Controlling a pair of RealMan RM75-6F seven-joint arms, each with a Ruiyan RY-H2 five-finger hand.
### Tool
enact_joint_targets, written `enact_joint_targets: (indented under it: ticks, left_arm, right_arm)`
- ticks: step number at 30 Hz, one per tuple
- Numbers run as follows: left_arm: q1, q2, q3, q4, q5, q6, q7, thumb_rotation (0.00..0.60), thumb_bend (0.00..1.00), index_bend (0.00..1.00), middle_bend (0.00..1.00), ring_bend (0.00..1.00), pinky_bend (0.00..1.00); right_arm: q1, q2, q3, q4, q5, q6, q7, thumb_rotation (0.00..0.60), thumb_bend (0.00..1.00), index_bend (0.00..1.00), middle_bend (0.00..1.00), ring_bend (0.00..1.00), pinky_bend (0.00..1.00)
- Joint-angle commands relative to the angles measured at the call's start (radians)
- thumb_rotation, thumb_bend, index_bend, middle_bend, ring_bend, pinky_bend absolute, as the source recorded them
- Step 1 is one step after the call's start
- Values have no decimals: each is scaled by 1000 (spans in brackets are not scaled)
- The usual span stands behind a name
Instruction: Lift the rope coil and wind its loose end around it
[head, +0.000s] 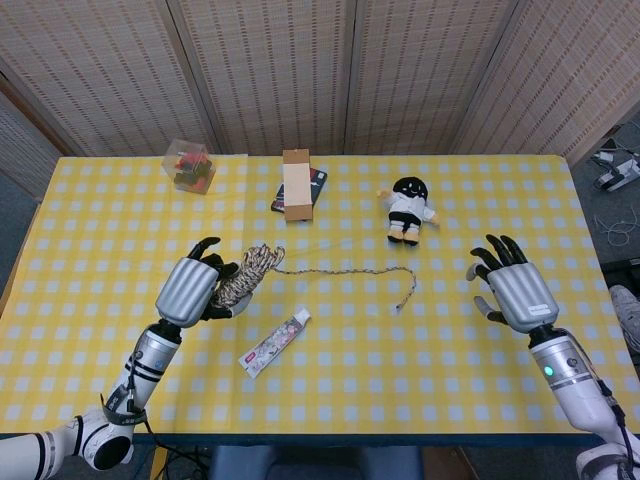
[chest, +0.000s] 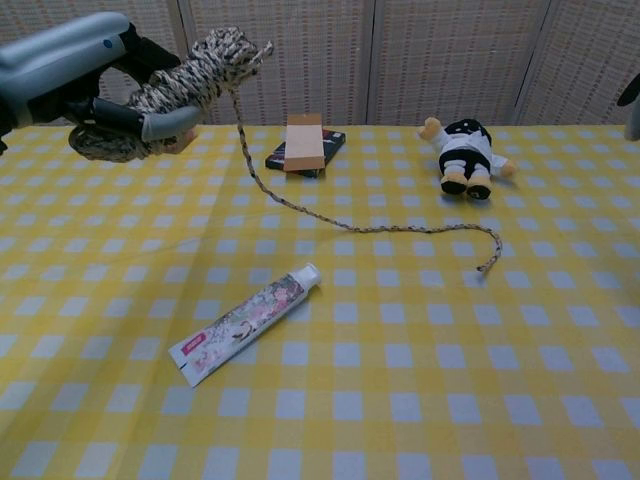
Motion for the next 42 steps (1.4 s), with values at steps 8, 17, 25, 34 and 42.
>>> enact_joint_targets:
  ticks: [8, 17, 25, 34, 42]
  left_arm:
    - [11, 5, 17, -53, 18, 11, 47, 351, 358, 773, 730, 519, 159]
    - [13, 5, 23, -89, 26, 12, 83, 352, 358, 773, 730, 519, 159]
    - [11, 3, 25, -107, 21, 1, 118, 352, 357, 773, 730, 519, 159]
    - [14, -1, 29, -113, 20, 1, 133, 355, 357, 773, 730, 519, 159]
    - [19, 1, 33, -118, 19, 0, 138, 354, 358, 773, 730, 519, 159]
  right_arm:
    - [180, -220, 62, 135, 195, -115, -192, 600, 232, 504, 224, 0, 64]
    - [295, -370, 55, 313, 307, -164, -341, 600, 232, 507, 224, 0, 63]
    - [365, -474, 48, 445, 342, -194, -365, 600, 232, 507, 224, 0, 63]
    - [408, -560, 22, 575, 349, -221, -382, 600, 232, 507, 221, 0, 62]
    - [443, -631, 19, 676, 381, -258, -389, 600, 233, 493, 205, 0, 57]
